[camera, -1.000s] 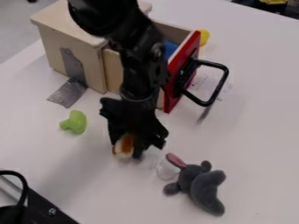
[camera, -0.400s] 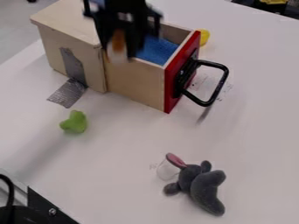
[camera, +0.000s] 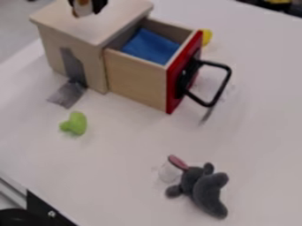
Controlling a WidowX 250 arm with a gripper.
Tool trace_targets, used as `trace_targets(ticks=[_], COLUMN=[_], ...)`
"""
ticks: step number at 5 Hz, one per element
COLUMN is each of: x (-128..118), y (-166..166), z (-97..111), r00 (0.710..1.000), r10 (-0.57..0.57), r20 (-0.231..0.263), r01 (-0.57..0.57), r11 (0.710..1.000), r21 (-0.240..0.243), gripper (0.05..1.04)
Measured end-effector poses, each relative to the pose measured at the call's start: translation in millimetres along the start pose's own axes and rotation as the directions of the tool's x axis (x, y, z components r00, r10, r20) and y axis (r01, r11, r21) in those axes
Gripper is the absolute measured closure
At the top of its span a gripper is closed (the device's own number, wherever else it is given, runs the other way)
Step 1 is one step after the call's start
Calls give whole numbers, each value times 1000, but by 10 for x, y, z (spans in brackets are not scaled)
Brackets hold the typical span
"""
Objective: Move the puppy on top of the drawer
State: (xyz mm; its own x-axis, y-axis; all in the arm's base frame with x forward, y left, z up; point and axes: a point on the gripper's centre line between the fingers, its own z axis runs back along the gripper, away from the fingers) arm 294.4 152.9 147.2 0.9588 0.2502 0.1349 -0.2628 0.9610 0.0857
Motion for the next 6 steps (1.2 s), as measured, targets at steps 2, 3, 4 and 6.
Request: trace_targets(ticks=[2, 3, 4, 6], x=[3, 5, 104, 230], y=[303, 279, 239, 47], z=[-415, -416, -269, 316], r00=[996, 995, 998, 997], r10=[60, 61, 39, -44], r20=[-73, -81, -53, 55], r01=[-62, -64, -42, 47], r11=[998, 997, 998, 998], r21=[-27, -40, -49, -48], gripper=[519, 198, 81, 84])
